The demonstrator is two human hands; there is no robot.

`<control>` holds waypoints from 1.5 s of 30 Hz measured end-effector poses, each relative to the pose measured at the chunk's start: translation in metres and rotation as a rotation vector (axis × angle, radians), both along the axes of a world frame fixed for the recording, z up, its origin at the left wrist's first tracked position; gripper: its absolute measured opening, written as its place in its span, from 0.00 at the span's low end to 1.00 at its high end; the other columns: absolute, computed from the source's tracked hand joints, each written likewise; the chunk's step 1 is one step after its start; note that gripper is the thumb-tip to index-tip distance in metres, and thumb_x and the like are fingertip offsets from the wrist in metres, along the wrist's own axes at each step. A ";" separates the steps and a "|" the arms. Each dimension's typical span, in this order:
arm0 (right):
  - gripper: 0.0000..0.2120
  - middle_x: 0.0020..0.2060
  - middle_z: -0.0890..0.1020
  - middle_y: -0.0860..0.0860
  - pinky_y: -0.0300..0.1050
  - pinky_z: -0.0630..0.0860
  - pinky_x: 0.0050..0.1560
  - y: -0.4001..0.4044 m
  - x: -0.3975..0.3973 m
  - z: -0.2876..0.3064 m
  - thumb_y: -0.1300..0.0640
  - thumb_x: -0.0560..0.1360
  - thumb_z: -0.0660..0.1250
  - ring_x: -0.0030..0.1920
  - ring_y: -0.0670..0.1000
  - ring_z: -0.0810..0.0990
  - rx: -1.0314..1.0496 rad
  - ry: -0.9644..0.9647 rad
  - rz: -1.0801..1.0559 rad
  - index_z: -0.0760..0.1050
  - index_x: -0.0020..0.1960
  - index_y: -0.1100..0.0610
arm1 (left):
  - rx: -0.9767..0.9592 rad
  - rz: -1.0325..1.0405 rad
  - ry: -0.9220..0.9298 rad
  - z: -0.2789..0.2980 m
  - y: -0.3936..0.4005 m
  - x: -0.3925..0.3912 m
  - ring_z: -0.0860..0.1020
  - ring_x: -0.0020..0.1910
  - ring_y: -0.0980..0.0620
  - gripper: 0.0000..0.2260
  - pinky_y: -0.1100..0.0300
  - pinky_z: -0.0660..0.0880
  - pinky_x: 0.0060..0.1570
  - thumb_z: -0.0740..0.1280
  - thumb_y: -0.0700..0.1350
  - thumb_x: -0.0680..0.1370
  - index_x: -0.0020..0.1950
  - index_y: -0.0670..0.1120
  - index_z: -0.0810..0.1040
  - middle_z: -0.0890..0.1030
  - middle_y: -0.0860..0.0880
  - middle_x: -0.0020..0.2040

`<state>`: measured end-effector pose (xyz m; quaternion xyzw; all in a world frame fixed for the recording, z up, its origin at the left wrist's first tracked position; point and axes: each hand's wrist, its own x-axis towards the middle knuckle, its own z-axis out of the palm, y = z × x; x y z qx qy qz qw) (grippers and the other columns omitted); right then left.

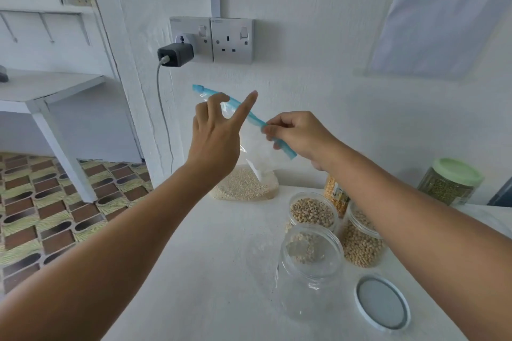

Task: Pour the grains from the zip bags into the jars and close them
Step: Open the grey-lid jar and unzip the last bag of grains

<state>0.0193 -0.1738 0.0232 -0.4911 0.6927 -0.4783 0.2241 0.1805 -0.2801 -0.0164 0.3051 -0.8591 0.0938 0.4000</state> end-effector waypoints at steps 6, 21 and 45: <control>0.05 0.40 0.86 0.50 0.41 0.82 0.45 -0.006 0.033 0.012 0.57 0.79 0.74 0.35 0.46 0.84 0.021 -0.104 0.068 0.85 0.51 0.58 | 0.040 0.000 -0.092 0.030 -0.018 0.022 0.66 0.66 0.35 0.09 0.42 0.70 0.65 0.71 0.44 0.81 0.61 0.51 0.84 0.70 0.40 0.68; 0.08 0.43 0.86 0.54 0.49 0.85 0.54 0.027 0.096 0.026 0.60 0.76 0.76 0.42 0.49 0.85 -0.054 -0.458 0.109 0.85 0.53 0.64 | 0.516 -0.313 0.169 0.037 0.011 0.074 0.79 0.50 0.54 0.21 0.60 0.78 0.55 0.69 0.47 0.83 0.75 0.57 0.71 0.73 0.49 0.61; 0.09 0.43 0.81 0.56 0.57 0.80 0.62 0.074 0.060 0.002 0.64 0.81 0.65 0.39 0.47 0.86 -0.044 -0.123 -0.046 0.76 0.54 0.50 | 1.262 -0.315 0.556 0.038 0.060 0.066 0.84 0.37 0.56 0.17 0.62 0.76 0.46 0.70 0.43 0.82 0.70 0.49 0.74 0.88 0.49 0.46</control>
